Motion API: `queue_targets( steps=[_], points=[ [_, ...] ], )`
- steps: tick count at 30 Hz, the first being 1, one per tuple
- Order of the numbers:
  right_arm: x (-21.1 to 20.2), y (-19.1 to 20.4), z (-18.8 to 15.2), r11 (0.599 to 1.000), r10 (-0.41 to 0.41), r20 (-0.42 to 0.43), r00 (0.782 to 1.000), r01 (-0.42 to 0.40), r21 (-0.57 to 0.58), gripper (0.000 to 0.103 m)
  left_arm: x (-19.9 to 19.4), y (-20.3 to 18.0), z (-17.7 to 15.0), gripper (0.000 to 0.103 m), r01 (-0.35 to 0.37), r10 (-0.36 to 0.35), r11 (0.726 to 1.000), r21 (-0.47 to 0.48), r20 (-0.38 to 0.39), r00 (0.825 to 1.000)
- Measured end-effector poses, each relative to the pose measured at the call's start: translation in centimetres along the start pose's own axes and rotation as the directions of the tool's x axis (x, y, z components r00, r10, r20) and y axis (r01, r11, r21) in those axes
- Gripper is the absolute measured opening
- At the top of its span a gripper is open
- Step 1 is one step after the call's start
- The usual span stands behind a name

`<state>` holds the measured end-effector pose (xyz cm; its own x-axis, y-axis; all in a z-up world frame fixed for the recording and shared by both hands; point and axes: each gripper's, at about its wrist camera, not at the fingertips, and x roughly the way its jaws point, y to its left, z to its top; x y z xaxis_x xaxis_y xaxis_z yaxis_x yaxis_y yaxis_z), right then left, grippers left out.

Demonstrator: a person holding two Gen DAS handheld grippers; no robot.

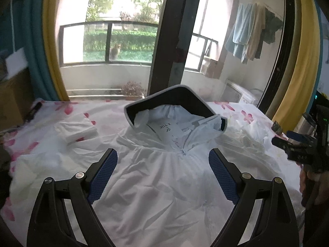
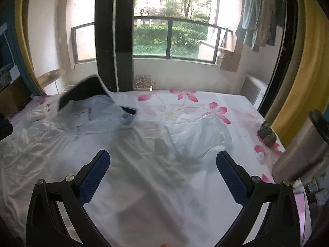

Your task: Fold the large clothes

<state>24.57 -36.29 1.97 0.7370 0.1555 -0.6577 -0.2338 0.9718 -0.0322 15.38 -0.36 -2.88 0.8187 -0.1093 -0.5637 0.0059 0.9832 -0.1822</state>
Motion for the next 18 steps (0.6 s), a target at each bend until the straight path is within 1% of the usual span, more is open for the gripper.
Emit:
queue_targets(
  steps=[1,2,4,5,7,8,11,13,14,15,16,17,18],
  points=[
    [0.8,-0.6,0.3,1.0,0.002,-0.015,1.0,-0.002,-0.003,0.088,0.7,0.1,0.1,0.093,0.002,-0.002,1.0,0.001,-0.009,1.0],
    [1.8,-1.2,0.5,1.0,-0.003,-0.034,0.999,0.003,-0.01,0.085,1.2,0.1,0.2,0.093,0.002,-0.002,1.0,0.004,-0.016,1.0],
    [3.2,-2.0,0.8,1.0,-0.007,-0.062,0.998,0.006,-0.025,0.075,2.1,0.2,0.2,0.093,-0.003,0.004,1.0,0.005,-0.029,1.0],
    [4.2,-2.4,0.9,0.999,-0.009,-0.081,0.997,0.006,-0.037,0.072,2.6,0.4,0.2,0.093,-0.005,0.005,1.0,0.003,-0.037,0.999],
    [5.6,-2.8,0.9,0.998,-0.014,-0.111,0.994,0.008,-0.059,0.063,3.4,0.7,0.2,0.093,-0.01,0.01,1.0,-0.002,-0.052,0.999],
    [6.2,-3.0,0.9,0.998,-0.018,-0.125,0.992,0.01,-0.069,0.06,3.8,0.9,0.2,0.093,-0.009,0.009,1.0,-0.004,-0.06,0.998],
    [7.9,-3.4,0.7,0.997,-0.015,-0.166,0.986,0.002,-0.082,0.047,4.8,1.3,0.0,0.092,0.021,-0.022,1.0,-0.018,-0.079,0.997],
    [9.0,-3.6,0.2,0.996,-0.03,-0.199,0.98,0.011,-0.093,0.033,5.3,1.4,-0.2,0.092,0.021,-0.023,1.0,-0.018,-0.093,0.995],
    [9.4,-3.7,-0.1,0.995,-0.032,-0.211,0.977,0.012,-0.096,0.031,5.5,1.5,-0.2,0.092,0.02,-0.022,1.0,-0.018,-0.098,0.995],
    [9.7,-3.7,-0.3,0.995,-0.029,-0.223,0.974,0.007,-0.097,0.025,5.6,1.5,-0.3,0.092,0.019,-0.02,1.0,-0.018,-0.102,0.995],
    [9.8,-3.7,-0.4,0.995,-0.024,-0.229,0.973,0.001,-0.1,0.018,5.7,1.6,-0.3,0.092,0.018,-0.02,1.0,-0.02,-0.106,0.994],
    [9.8,-3.7,-0.5,0.995,-0.021,-0.228,0.973,-0.003,-0.104,0.014,5.7,1.7,-0.3,0.092,0.019,-0.021,1.0,-0.02,-0.107,0.994],
    [9.7,-3.6,-0.5,0.994,-0.021,-0.224,0.974,-0.004,-0.109,0.006,5.7,1.7,-0.3,0.09,0.021,-0.023,1.0,-0.021,-0.107,0.994]
  ],
)
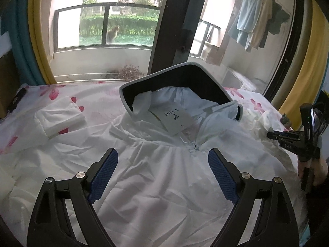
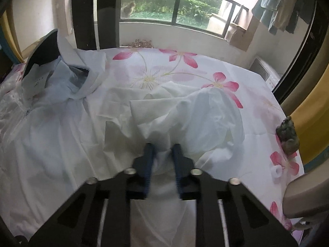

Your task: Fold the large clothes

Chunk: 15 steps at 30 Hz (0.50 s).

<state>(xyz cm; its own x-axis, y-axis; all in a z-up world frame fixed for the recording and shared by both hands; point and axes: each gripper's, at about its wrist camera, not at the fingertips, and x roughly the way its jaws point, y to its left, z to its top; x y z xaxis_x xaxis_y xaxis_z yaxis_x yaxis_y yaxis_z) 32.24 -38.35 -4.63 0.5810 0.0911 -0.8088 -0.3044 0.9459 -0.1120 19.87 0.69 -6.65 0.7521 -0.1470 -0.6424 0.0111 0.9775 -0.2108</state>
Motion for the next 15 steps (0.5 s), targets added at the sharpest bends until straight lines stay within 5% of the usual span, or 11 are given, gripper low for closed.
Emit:
queue_targets(
  steps=[9,15],
  points=[
    [-6.4,2.0,2.5,0.999,0.051,0.157,0.986,-0.048,-0.018,0.004,-2.4,0.9,0.0,0.086,-0.011,0.011,1.0,-0.006,0.035,0.999],
    [-10.9,8.0,4.0,0.986,0.158,0.246,0.956,-0.141,-0.085,0.004,-5.6,3.1,-0.6,0.086,0.005,-0.001,0.999,-0.037,0.09,0.996]
  ],
)
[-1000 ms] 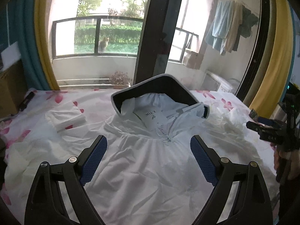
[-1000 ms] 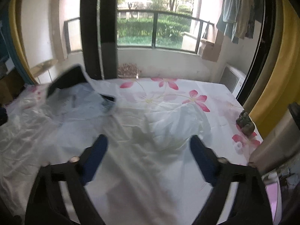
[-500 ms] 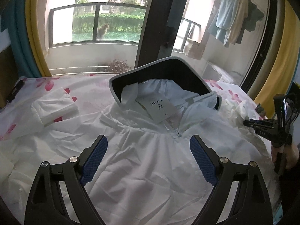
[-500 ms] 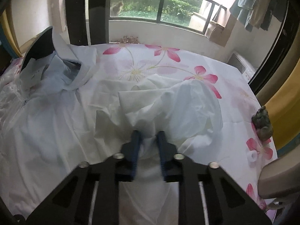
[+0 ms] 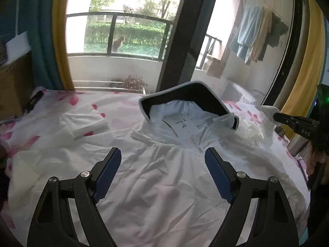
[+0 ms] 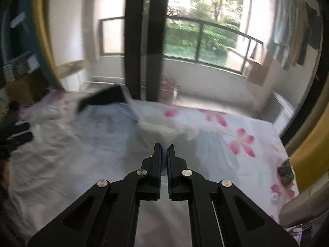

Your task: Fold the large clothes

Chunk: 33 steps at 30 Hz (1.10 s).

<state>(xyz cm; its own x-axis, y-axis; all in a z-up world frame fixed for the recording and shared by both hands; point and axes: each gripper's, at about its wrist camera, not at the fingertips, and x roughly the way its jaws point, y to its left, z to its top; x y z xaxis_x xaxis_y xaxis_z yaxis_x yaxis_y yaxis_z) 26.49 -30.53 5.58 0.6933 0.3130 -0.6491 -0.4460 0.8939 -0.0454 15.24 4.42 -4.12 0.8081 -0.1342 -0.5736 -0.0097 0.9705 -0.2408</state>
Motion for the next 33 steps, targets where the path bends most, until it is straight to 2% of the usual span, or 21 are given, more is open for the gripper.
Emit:
queue_targets(
  steps=[5,11,17,21,24,26,27,29,31,33],
  points=[
    [0.4,5.1,0.2,0.995,0.088,0.007,0.996,-0.087,-0.038,0.004,-2.2,2.5,-0.3,0.086,0.012,-0.011,0.999,-0.033,0.02,1.0],
    [1.3,10.8,0.1,0.978,0.195,-0.032,0.98,-0.197,-0.062,0.004,-4.2,5.1,-0.9,0.086,-0.007,0.009,0.999,-0.04,0.043,0.999],
    [3.4,15.6,-0.1,0.956,0.27,-0.102,0.957,-0.279,-0.086,0.004,-4.6,7.1,-1.2,0.086,-0.028,0.03,0.998,-0.064,0.029,0.999],
    [4.6,17.4,-0.1,0.942,0.311,-0.136,0.941,-0.324,-0.086,0.004,-4.6,8.0,-1.2,0.086,-0.022,0.024,0.997,-0.078,0.025,0.999],
    [5.4,18.5,0.0,0.926,0.349,-0.152,0.925,-0.365,-0.094,0.005,-4.2,8.1,-0.9,0.086,-0.016,0.018,0.996,-0.089,0.014,1.0],
    [6.5,18.7,-0.1,0.912,0.388,-0.169,0.906,-0.404,-0.072,0.006,-3.7,7.8,-0.7,0.086,-0.016,0.016,0.996,-0.089,0.002,1.0],
    [7.2,18.7,-0.2,0.902,0.411,-0.193,0.891,-0.428,-0.052,0.007,-3.5,7.6,-0.7,0.086,-0.019,0.019,0.996,-0.087,-0.003,1.0],
    [7.6,18.7,-0.4,0.891,0.436,-0.216,0.874,-0.453,-0.035,0.018,-3.0,7.1,-0.5,0.086,-0.015,0.014,0.996,-0.084,-0.014,1.0],
    [6.8,17.6,-0.7,0.893,0.436,-0.203,0.877,-0.45,-0.024,0.036,-2.7,6.3,-0.3,0.086,-0.007,0.005,0.997,-0.08,-0.024,1.0],
    [5.5,16.0,-1.1,0.905,0.413,-0.188,0.891,-0.425,-0.022,0.046,-2.2,5.3,-0.2,0.086,0.003,-0.006,0.998,-0.066,-0.038,0.999]
  ],
)
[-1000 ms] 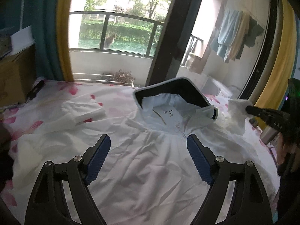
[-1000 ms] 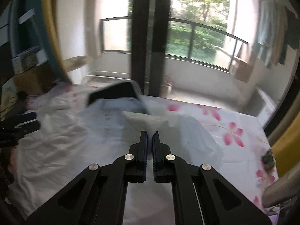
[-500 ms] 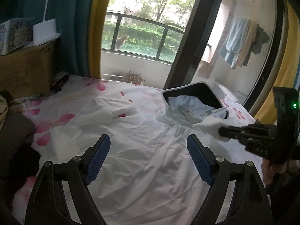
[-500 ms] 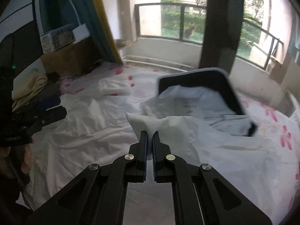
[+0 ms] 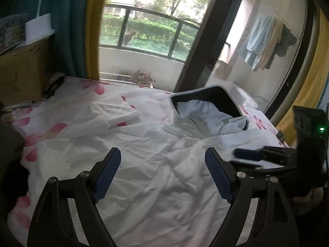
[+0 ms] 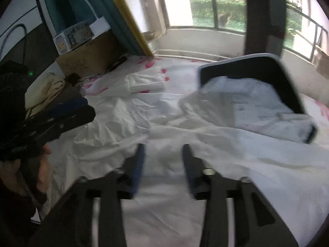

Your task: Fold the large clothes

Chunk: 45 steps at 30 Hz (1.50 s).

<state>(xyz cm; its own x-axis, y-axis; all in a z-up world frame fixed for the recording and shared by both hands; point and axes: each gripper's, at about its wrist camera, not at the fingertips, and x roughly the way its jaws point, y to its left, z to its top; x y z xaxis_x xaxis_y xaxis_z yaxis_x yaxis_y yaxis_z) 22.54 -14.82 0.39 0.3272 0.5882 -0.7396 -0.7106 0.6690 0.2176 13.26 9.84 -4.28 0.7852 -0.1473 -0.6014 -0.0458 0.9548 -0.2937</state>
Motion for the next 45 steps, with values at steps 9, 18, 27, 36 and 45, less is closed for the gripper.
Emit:
queue_targets(
  steps=[9,18,27,36,45],
  points=[
    [-8.2,-12.9,-7.7,0.902,-0.41,-0.032,0.912,0.41,0.133,0.046,4.5,-5.0,-1.2,0.086,0.043,-0.029,0.995,0.087,-0.164,0.986],
    [-10.2,-23.0,-12.4,0.815,-0.442,-0.123,0.888,0.456,0.359,0.046,6.3,-8.6,-1.8,0.086,0.028,-0.007,0.994,0.106,-0.19,0.982],
    [-10.9,-22.7,-13.7,0.841,-0.471,-0.094,0.877,0.479,0.251,0.004,7.4,-9.3,-2.2,0.086,-0.013,0.038,0.993,0.115,-0.221,0.974],
    [-13.6,-22.8,-15.9,0.842,-0.449,-0.13,0.884,0.467,0.268,0.005,6.7,-8.5,-2.3,0.086,-0.03,0.052,0.994,0.107,-0.208,0.977],
    [-13.8,-19.4,-14.3,0.84,-0.468,-0.105,0.877,0.479,0.256,0.047,3.0,-4.6,-2.4,0.086,-0.051,0.062,0.995,0.085,-0.131,0.989]
  ],
)
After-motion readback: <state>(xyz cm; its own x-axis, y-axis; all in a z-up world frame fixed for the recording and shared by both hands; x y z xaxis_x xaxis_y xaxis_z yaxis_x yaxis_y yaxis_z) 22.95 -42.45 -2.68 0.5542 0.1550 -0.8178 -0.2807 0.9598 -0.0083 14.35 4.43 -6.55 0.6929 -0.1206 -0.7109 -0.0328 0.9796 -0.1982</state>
